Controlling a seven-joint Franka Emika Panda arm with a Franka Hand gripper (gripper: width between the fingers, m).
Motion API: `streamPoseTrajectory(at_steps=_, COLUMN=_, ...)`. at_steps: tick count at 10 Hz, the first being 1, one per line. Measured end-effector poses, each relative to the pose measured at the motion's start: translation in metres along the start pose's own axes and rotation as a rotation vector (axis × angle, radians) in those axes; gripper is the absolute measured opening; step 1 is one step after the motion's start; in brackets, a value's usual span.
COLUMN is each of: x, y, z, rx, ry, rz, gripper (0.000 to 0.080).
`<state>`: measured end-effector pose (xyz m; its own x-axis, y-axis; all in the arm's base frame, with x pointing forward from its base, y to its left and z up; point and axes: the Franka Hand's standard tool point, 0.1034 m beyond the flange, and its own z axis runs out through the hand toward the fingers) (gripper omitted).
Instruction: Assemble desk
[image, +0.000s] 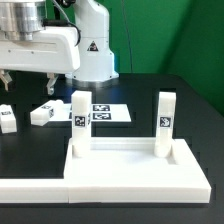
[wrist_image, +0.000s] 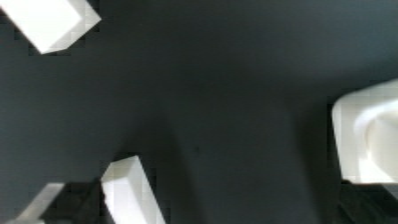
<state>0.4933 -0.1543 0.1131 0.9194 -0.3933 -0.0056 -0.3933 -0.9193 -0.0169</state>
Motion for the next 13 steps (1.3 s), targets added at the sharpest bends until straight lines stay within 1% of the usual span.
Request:
streamPoseTrajectory(at_steps=2, x=-0.002, y=0.002, z=0.002, rx=-0.002, ry=-0.005, rz=-0.003, gripper=0.0649)
streamPoseTrajectory(at_steps=3, x=-0.024, y=0.016, z=0.013, rx=0.036, ry=-0.116, rz=0.023, gripper=0.0649)
streamPoseTrajectory(at_steps=4, x=-0.041, y=0.03, z=0.021, rx=0.064, ry=-0.19, rz=0.028, gripper=0.0649)
streamPoseTrajectory(at_steps=5, x=-0.063, y=0.033, z=0.03, rx=0.087, ry=-0.306, rz=0.051, gripper=0.0649)
streamPoseTrajectory(at_steps=6, x=-0.07, y=0.023, z=0.032, rx=0.077, ry=-0.363, rz=0.104, gripper=0.0649)
streamPoseTrajectory(at_steps=7, x=-0.072, y=0.02, z=0.031, rx=0.087, ry=-0.426, rz=0.082, gripper=0.0649)
streamPoseTrajectory(at_steps=8, x=-0.071, y=0.022, z=0.033, rx=0.088, ry=-0.48, rz=0.087, gripper=0.0649)
streamPoseTrajectory(at_steps=9, x=-0.08, y=0.024, z=0.037, rx=0.095, ry=-0.575, rz=0.098, gripper=0.0649)
streamPoseTrajectory(at_steps=10, x=-0.092, y=0.033, z=0.05, rx=0.092, ry=-0.682, rz=0.111, gripper=0.0649)
streamPoseTrajectory(at_steps=11, x=-0.095, y=0.038, z=0.061, rx=0.088, ry=-0.747, rz=0.105, gripper=0.0649)
streamPoseTrajectory(at_steps=13, x=-0.095, y=0.042, z=0.065, rx=0.096, ry=-0.811, rz=0.088, gripper=0.0649)
